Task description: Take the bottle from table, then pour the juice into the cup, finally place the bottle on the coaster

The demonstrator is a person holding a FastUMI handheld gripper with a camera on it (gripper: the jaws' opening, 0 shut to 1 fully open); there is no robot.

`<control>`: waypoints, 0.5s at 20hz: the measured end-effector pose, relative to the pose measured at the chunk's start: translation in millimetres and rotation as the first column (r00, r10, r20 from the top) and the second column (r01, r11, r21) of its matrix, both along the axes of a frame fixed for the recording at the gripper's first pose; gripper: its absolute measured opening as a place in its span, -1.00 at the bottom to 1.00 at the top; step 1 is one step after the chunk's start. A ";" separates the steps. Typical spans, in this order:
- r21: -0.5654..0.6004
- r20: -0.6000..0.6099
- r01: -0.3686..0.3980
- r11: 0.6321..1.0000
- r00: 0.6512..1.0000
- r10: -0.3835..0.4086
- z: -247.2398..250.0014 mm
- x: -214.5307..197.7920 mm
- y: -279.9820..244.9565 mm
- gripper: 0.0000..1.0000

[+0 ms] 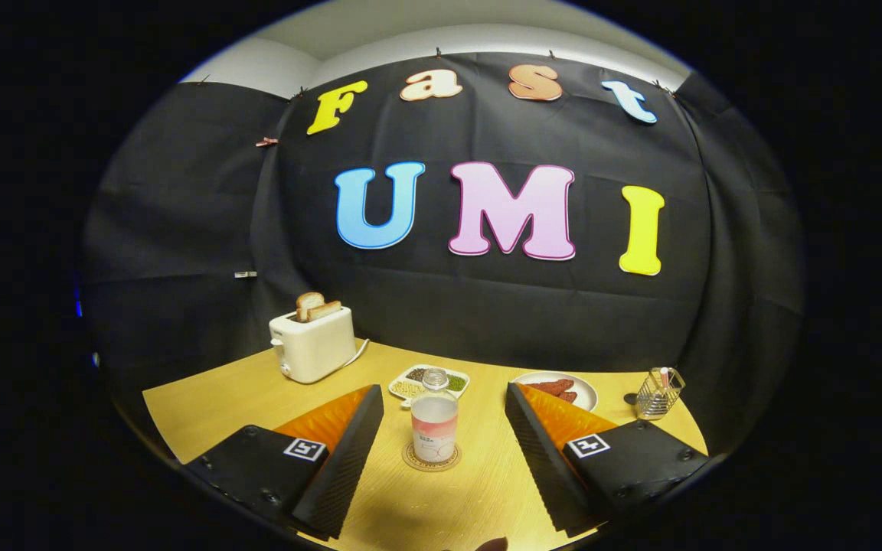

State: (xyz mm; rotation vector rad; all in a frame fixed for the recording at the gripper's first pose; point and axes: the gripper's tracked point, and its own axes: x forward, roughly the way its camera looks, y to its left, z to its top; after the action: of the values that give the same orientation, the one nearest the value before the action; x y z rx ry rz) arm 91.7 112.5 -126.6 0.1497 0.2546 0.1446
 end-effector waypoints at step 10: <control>-0.006 0.069 -0.029 1.000 0.997 0.029 54.1 -71.5 -11.3 0.93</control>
State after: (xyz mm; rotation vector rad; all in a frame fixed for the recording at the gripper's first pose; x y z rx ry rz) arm 20.2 101.2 -72.4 0.1356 0.1881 0.1775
